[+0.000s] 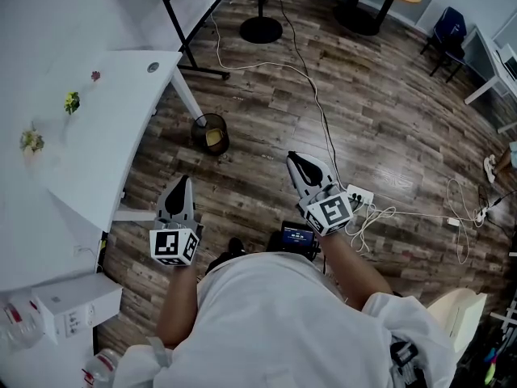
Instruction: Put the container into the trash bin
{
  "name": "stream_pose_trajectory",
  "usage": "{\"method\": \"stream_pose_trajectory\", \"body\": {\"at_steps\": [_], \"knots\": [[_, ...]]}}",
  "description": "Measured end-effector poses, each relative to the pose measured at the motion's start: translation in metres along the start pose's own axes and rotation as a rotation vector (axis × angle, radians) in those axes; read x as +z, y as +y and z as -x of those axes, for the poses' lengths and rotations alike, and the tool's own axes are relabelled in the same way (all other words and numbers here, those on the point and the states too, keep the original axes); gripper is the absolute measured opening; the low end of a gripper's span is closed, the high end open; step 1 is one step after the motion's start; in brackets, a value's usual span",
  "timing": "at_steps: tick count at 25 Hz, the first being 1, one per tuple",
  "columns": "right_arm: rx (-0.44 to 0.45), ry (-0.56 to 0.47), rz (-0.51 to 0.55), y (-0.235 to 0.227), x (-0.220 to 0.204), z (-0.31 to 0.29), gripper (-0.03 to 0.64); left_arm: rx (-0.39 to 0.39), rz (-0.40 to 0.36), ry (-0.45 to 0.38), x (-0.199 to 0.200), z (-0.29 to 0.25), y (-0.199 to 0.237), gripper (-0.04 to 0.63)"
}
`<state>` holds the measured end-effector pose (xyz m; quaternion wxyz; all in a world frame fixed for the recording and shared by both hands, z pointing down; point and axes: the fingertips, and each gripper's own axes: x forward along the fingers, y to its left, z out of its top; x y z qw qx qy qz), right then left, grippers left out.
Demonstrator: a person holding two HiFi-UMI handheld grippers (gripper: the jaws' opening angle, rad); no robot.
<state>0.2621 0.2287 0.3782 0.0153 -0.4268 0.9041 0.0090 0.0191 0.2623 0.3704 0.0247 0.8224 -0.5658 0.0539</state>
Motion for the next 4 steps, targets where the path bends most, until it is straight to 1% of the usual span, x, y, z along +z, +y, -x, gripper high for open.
{"method": "stream_pose_trajectory", "body": {"at_steps": [4], "knots": [[-0.007, 0.008, -0.016, -0.016, -0.007, 0.013, 0.041, 0.003, 0.023, 0.001, -0.003, -0.005, -0.015, 0.009]]}}
